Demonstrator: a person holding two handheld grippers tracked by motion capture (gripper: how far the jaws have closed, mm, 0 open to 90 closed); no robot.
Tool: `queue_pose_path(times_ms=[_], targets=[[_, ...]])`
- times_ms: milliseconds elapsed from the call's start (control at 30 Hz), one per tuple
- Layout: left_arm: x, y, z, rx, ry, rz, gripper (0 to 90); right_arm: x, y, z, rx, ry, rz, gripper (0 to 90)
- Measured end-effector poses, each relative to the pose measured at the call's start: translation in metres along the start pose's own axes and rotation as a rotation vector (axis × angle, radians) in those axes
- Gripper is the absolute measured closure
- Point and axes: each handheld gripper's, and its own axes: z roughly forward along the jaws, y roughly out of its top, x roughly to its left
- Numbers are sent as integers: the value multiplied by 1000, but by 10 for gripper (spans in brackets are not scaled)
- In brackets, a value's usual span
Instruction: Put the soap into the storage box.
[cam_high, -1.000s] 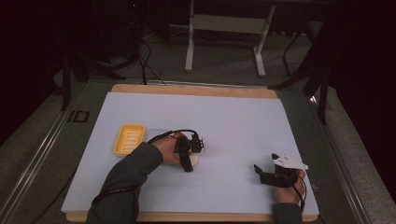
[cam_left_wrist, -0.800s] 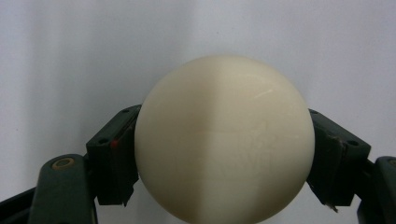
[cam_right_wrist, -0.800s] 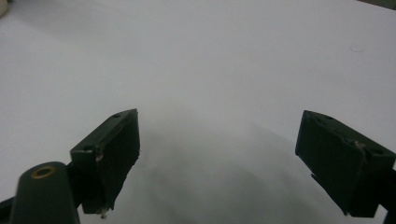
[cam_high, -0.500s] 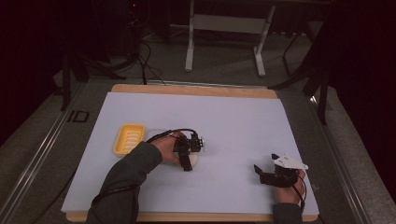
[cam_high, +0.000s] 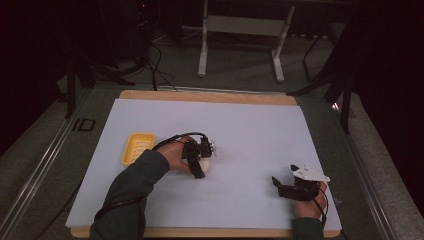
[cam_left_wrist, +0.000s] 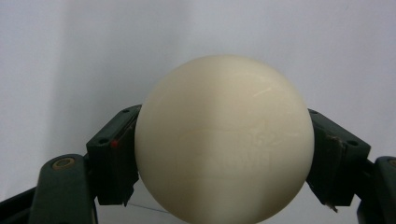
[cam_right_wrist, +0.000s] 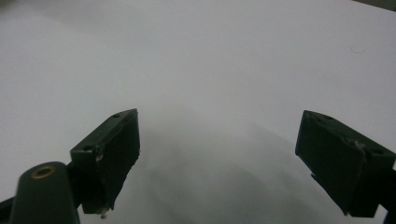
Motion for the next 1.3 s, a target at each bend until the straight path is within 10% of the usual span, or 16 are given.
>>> queue_pose_path(times_ms=[1300], targets=[[19, -25, -35, -9, 53, -71, 230, 0, 0, 0, -1, -4, -1, 137]])
